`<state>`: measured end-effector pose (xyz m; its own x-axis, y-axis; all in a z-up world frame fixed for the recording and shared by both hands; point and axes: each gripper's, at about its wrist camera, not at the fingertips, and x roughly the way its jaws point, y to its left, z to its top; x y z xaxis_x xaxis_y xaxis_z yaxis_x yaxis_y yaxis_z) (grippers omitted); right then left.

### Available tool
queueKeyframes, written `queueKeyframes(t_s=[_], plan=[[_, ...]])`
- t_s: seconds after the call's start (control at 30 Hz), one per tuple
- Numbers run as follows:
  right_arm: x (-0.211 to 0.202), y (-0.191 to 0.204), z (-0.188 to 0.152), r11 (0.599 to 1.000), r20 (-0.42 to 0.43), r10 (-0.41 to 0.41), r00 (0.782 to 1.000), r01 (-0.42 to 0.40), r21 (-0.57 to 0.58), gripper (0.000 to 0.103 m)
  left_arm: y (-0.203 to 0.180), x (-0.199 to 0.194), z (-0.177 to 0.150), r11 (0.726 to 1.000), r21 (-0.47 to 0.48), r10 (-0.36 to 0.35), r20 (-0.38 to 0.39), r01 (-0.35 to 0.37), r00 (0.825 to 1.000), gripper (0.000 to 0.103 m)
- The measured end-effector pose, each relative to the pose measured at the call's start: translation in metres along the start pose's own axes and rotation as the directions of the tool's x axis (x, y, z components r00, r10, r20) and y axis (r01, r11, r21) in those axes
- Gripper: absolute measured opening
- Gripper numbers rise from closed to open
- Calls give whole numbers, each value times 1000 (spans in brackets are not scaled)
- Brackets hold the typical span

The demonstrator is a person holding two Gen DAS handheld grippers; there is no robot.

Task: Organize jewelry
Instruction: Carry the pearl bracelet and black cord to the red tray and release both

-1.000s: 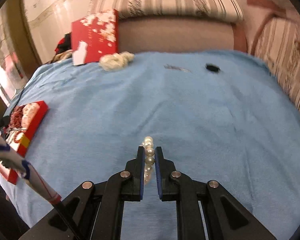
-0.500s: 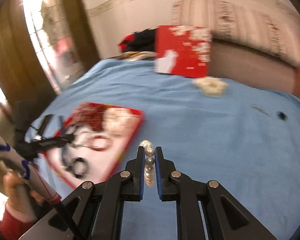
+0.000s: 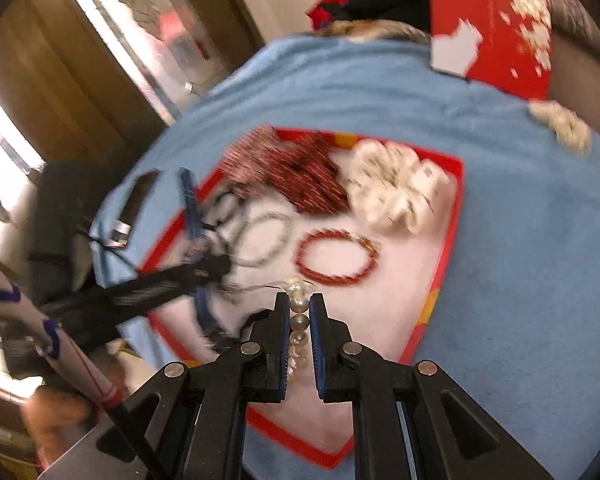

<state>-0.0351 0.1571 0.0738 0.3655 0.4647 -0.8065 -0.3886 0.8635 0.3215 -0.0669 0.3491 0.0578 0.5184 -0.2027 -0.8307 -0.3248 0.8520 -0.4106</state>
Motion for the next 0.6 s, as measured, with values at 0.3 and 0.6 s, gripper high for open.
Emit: queueKeyframes(t_s=[0.3, 0.6], plan=[[8, -25, -7, 996, -26, -84, 996, 84, 28, 12, -14, 5, -1, 998, 29, -46, -24, 47, 999, 7], [-9, -14, -11, 990, 18, -131, 991, 131, -42, 23, -21, -8, -2, 997, 66, -46, 44, 43, 998, 34]])
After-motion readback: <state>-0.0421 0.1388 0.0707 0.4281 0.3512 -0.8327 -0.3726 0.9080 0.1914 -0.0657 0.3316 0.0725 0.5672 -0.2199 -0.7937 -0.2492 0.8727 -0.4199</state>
